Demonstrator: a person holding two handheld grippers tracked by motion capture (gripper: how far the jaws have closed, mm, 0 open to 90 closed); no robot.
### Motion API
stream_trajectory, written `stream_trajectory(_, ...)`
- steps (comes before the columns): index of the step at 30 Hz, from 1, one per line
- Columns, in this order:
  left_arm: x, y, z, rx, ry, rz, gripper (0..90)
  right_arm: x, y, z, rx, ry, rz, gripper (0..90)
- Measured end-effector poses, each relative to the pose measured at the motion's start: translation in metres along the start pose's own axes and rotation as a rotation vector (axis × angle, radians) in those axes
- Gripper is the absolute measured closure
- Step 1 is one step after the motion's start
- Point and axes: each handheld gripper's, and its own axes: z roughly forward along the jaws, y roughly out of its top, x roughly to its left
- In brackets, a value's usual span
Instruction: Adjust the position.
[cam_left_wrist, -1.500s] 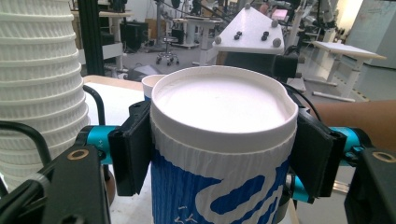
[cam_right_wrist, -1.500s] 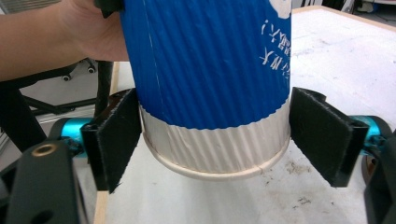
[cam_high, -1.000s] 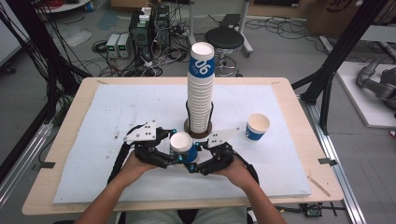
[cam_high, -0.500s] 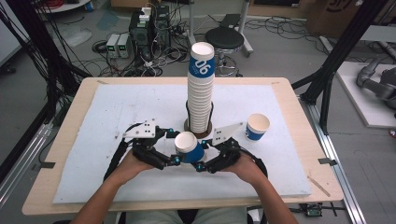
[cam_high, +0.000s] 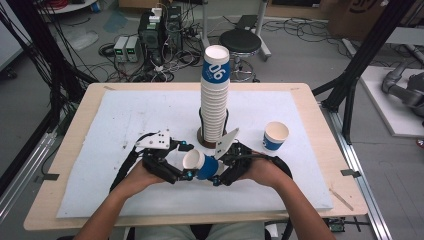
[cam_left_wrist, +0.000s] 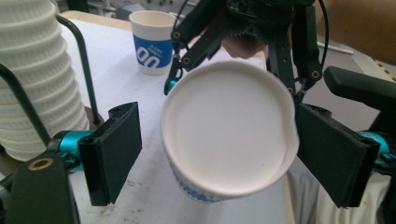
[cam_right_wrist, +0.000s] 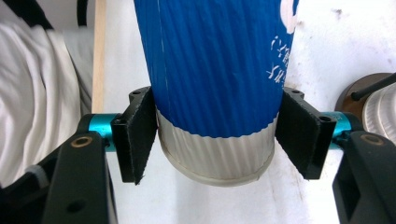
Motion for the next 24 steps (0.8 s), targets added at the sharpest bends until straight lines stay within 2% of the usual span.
stream_trajectory(7, 0.0016, -0.0010, 0.0013, 0.019, -0.002, -0.012, 18.7, -0.0013, 0.0085, 0.0019, 0.051, 0.021, -0.036, 33.6)
stream_trajectory(10, 0.0020, -0.0013, 0.0014, 0.023, -0.021, -0.013, 21.3, -0.0009, 0.0107, 0.0017, 0.072, 0.024, -0.035, 33.6)
stream_trajectory(11, 0.0024, -0.0014, 0.0011, 0.027, -0.035, -0.012, 22.7, -0.0026, 0.0112, 0.0028, 0.060, 0.024, -0.062, 33.6)
stream_trajectory(12, 0.0027, -0.0014, 0.0009, 0.029, -0.046, -0.004, 25.7, -0.0007, 0.0115, 0.0021, 0.078, 0.023, -0.038, 33.6)
stream_trajectory(14, 0.0030, -0.0013, 0.0001, 0.033, -0.045, 0.015, 30.8, -0.0011, 0.0113, 0.0020, 0.086, 0.024, -0.040, 33.6)
stream_trajectory(16, 0.0042, -0.0018, -0.0002, 0.030, -0.053, 0.010, 31.4, -0.0018, 0.0107, 0.0014, 0.081, 0.033, -0.035, 33.6)
stream_trajectory(19, 0.0053, -0.0017, -0.0015, 0.024, -0.064, 0.011, 31.8, -0.0032, 0.0100, -0.0005, 0.058, 0.033, -0.054, 32.9)
stream_trajectory(22, 0.0069, -0.0015, -0.0028, 0.004, -0.071, 0.008, 31.4, -0.0040, 0.0073, -0.0031, 0.026, 0.039, -0.030, 26.7)
stream_trajectory(24, 0.0069, -0.0012, -0.0038, -0.009, -0.066, 0.014, 31.1, -0.0047, 0.0042, -0.0050, -0.022, 0.029, -0.003, 24.6)
